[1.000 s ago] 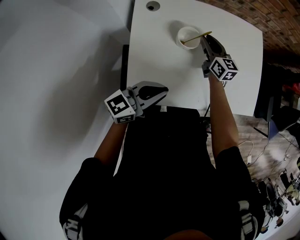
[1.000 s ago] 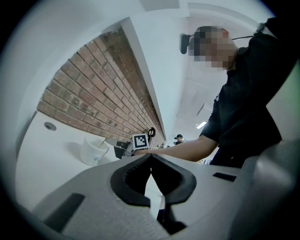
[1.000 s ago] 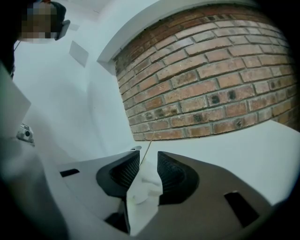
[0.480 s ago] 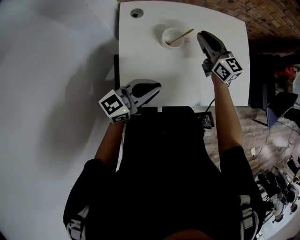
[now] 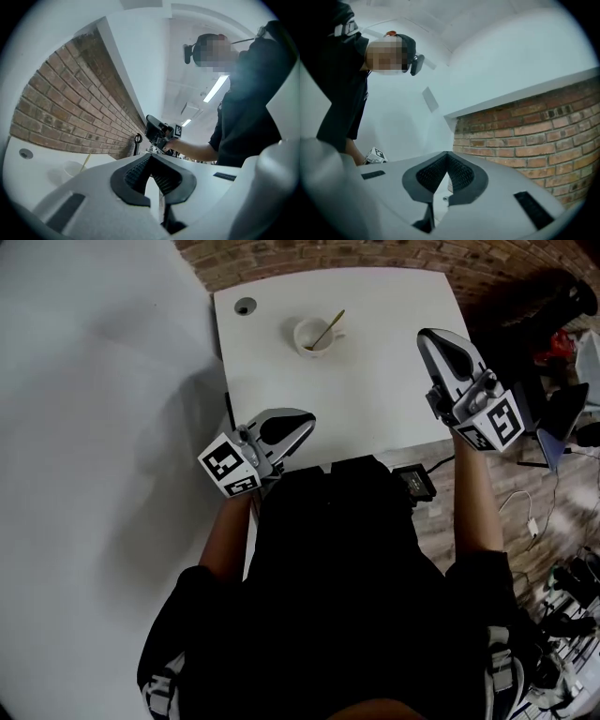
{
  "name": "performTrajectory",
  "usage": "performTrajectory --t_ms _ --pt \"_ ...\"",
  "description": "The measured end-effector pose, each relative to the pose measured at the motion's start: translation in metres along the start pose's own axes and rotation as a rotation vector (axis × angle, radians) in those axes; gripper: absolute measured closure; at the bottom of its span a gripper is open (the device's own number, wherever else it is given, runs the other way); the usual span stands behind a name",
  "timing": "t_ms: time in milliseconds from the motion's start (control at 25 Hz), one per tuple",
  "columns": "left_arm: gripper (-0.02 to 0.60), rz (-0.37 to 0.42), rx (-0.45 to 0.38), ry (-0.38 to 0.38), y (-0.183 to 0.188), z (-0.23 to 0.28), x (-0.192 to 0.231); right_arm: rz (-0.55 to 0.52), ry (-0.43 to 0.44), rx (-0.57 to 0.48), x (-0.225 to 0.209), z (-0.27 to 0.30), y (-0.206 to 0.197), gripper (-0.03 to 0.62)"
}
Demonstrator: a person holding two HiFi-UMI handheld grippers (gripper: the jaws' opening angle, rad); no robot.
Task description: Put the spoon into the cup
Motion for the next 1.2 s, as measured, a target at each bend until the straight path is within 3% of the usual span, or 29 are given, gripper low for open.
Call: performTrajectory --t_ms 160,400,640,920,1200 --pt "0.566 0.025 -0.003 -0.043 0.007 0.009 -0.012 -0.025 -0.033 0.021 0.026 -0.044 0.015 0.588" --pt "0.566 0.042 0.004 -0.075 0.01 0.025 -0.022 -0.083 -0.117 0.133 0.045 -0.113 0.003 0.588" --pt "0.566 0.082 0.006 -0.075 0.02 0.045 -0.052 -0.033 -0.137 0.141 0.064 -0.174 -0.007 0.588" --pt "0.566 0.095 0.031 -0.048 0.023 0.066 -0.098 0.074 -0.061 0.184 0.099 -0.214 -0.042 0.588" --pt "0.566 0.053 0.09 -0.04 -0.017 0.104 -0.173 0.143 0.006 0.147 0.132 -0.275 -0.051 0.588"
Point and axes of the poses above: the fingertips, and each gripper's own axes: z forward along the fingers, x to its left, y out of its top, the point moved 1 cm from there along -z, backward along the fingers, and after that the axes turned 10 degrees about x, right-handed, at the moved point
